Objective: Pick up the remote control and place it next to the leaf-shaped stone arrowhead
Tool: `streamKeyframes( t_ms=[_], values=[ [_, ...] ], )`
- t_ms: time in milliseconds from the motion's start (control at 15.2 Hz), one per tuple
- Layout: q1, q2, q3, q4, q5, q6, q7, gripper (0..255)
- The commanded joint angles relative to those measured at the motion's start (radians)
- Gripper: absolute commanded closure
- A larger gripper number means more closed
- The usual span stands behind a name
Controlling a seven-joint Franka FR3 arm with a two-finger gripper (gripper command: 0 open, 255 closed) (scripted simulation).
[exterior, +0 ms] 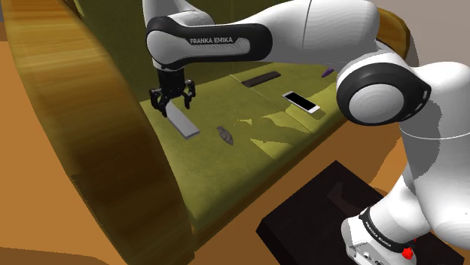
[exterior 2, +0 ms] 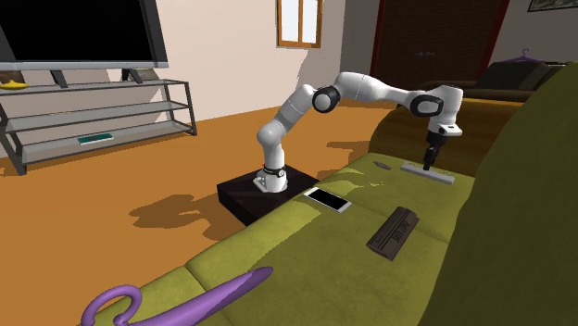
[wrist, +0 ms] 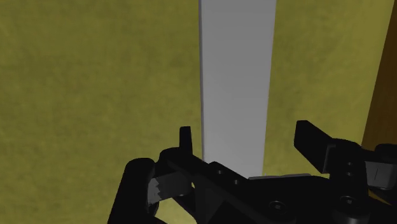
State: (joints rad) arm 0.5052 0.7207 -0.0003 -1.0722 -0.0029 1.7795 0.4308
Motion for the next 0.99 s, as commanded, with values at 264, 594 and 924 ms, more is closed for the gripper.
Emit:
streamKeyframes(
  t_ms=[264,594,924],
  values=[
    [0.000,0.001,0.000,0.036,0.000,-0.035,0.000,0],
    [0.000,0.023,0.000,0.167,0.000,-0.144,0.000,0],
    [0.000,0.023,0.000,0.167,0.000,-0.144,0.000,0]
  ],
)
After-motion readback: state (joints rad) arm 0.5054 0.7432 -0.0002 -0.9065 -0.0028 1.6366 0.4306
